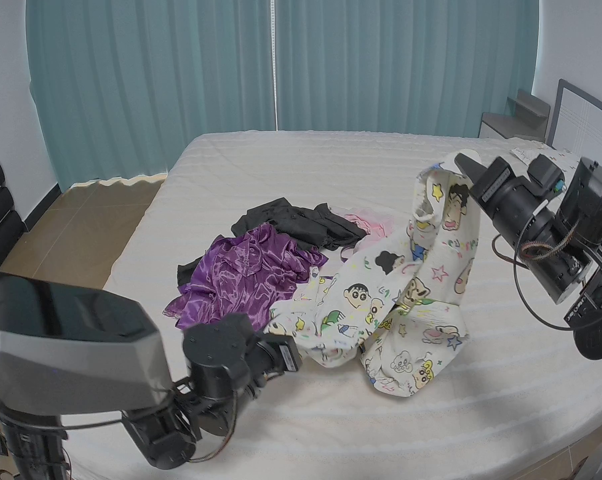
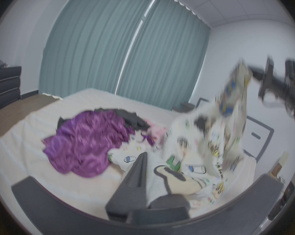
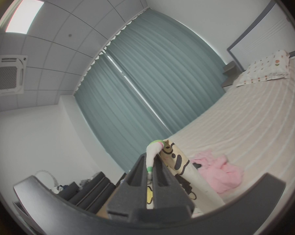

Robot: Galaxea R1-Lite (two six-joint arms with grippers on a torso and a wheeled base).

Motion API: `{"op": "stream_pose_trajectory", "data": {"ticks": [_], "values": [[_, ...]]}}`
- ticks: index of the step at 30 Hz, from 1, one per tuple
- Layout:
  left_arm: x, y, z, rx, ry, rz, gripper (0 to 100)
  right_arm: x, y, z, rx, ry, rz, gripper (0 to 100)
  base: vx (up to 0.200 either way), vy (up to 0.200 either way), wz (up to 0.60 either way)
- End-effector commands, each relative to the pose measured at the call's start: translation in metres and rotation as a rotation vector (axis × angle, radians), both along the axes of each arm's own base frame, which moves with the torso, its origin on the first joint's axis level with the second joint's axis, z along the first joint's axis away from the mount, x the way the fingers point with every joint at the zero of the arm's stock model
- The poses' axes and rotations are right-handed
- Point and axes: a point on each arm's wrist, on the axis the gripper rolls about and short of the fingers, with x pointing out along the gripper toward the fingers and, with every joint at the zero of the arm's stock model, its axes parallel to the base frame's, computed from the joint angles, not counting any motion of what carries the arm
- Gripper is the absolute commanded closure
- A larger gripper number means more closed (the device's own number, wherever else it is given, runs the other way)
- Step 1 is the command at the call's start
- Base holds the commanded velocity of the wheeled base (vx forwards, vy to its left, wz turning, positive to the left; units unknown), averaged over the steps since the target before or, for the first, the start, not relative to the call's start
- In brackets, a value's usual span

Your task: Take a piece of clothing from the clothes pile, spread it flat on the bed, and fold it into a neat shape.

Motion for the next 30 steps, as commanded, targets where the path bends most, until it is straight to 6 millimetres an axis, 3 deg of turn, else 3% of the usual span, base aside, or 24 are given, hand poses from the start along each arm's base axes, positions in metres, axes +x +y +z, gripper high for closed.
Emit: {"op": "stream_pose_trajectory", "data": {"ticks": [1, 3, 4, 7, 10, 13, 14, 15, 19, 25, 30], "values": [[0.016, 0.038, 0.098, -0.084, -0.310, 0.132, 100, 0.014, -0.031, -0.036, -0.028, 0.112, -0.099, 100, 0.000, 0.000, 0.00], [0.026, 0.043, 0.113, -0.064, -0.363, 0.170, 100, 0.019, -0.035, -0.027, 0.000, 0.048, -0.140, 100, 0.000, 0.000, 0.00], [0.033, 0.046, 0.126, -0.063, -0.409, 0.201, 100, 0.022, -0.035, -0.008, 0.036, -0.034, -0.173, 100, 0.000, 0.000, 0.00], [0.035, 0.048, 0.137, -0.070, -0.436, 0.214, 100, 0.021, -0.036, 0.005, 0.053, -0.076, -0.190, 100, 0.000, 0.000, 0.00], [0.036, 0.056, 0.164, -0.083, -0.476, 0.241, 100, 0.008, -0.039, 0.043, 0.076, -0.188, -0.192, 100, 0.000, 0.000, 0.00], [0.033, 0.059, 0.189, -0.107, -0.510, 0.248, 100, -0.005, -0.041, 0.071, 0.073, -0.254, -0.188, 100, 0.000, 0.000, 0.00], [0.032, 0.060, 0.191, -0.108, -0.512, 0.248, 100, -0.006, -0.040, 0.072, 0.072, -0.256, -0.187, 100, 0.000, 0.000, 0.00], [0.024, 0.060, 0.201, -0.123, -0.519, 0.238, 100, -0.015, -0.037, 0.085, 0.073, -0.299, -0.170, 100, 0.000, 0.000, 0.00], [0.012, 0.054, 0.187, -0.103, -0.472, 0.204, 100, -0.026, -0.027, 0.086, 0.075, -0.303, -0.127, 100, 0.000, 0.000, 0.00], [0.005, 0.056, 0.149, -0.111, -0.333, 0.177, 100, -0.033, -0.016, 0.035, 0.003, -0.136, -0.061, 100, 0.000, 0.000, 0.00], [-0.003, 0.057, 0.130, -0.133, -0.251, 0.158, 100, -0.034, -0.014, 0.025, 0.008, -0.098, -0.051, 100, 0.000, 0.000, 0.00]]}}
